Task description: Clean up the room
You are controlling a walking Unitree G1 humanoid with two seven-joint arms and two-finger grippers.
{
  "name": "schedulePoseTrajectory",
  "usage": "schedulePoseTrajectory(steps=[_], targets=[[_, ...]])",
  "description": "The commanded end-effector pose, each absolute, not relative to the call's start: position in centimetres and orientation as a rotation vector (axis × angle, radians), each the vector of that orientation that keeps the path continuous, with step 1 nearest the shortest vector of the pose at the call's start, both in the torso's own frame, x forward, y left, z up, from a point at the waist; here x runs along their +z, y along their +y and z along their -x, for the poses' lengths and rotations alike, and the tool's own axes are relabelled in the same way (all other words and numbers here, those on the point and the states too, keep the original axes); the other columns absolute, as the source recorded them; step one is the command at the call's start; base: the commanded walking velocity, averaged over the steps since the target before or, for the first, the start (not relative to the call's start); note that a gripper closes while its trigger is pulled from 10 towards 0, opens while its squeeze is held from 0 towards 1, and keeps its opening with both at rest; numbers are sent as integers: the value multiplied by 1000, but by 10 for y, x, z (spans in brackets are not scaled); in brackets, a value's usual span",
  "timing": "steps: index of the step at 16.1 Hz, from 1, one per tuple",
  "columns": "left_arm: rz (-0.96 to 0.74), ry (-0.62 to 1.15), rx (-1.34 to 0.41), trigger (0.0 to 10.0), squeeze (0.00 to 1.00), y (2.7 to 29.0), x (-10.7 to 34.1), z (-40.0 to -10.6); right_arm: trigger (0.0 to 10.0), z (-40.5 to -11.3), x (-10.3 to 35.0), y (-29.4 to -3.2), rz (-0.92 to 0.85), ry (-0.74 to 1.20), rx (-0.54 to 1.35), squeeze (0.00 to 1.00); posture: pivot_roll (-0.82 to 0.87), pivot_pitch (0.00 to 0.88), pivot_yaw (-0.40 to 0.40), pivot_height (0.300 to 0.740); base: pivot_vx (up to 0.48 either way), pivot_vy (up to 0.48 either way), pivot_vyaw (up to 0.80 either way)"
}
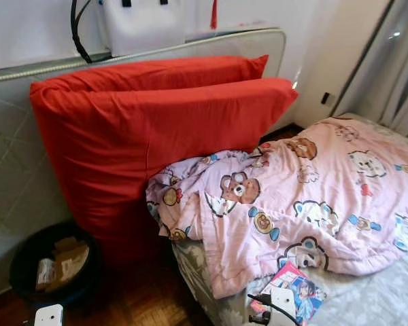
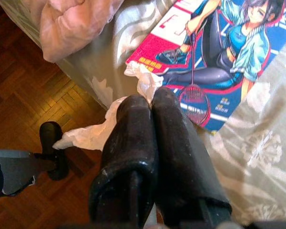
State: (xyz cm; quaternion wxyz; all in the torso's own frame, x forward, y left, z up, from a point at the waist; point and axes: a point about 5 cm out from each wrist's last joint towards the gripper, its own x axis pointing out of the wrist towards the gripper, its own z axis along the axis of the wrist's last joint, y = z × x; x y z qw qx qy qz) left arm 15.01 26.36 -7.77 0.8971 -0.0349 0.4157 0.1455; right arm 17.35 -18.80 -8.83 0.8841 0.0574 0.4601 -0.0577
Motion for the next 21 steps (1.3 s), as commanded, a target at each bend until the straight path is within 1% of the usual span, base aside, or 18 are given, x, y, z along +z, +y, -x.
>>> schedulePoseTrajectory(steps=[1, 11, 21], targets=[[65, 897, 291, 10000, 0, 263, -81, -144, 10000, -175, -87, -190, -115, 954, -125, 0, 60, 0, -22, 740, 0, 274, 0], [59, 899, 290, 10000, 0, 265, -80, -143, 10000, -176, -87, -187, -121, 954, -123, 0, 59, 0, -13, 740, 0, 274, 0], [56, 898, 286, 10000, 0, 260, -81, -147, 10000, -177, -87, -185, -128, 952, -117, 0, 66, 0, -9, 740, 0, 276, 0]])
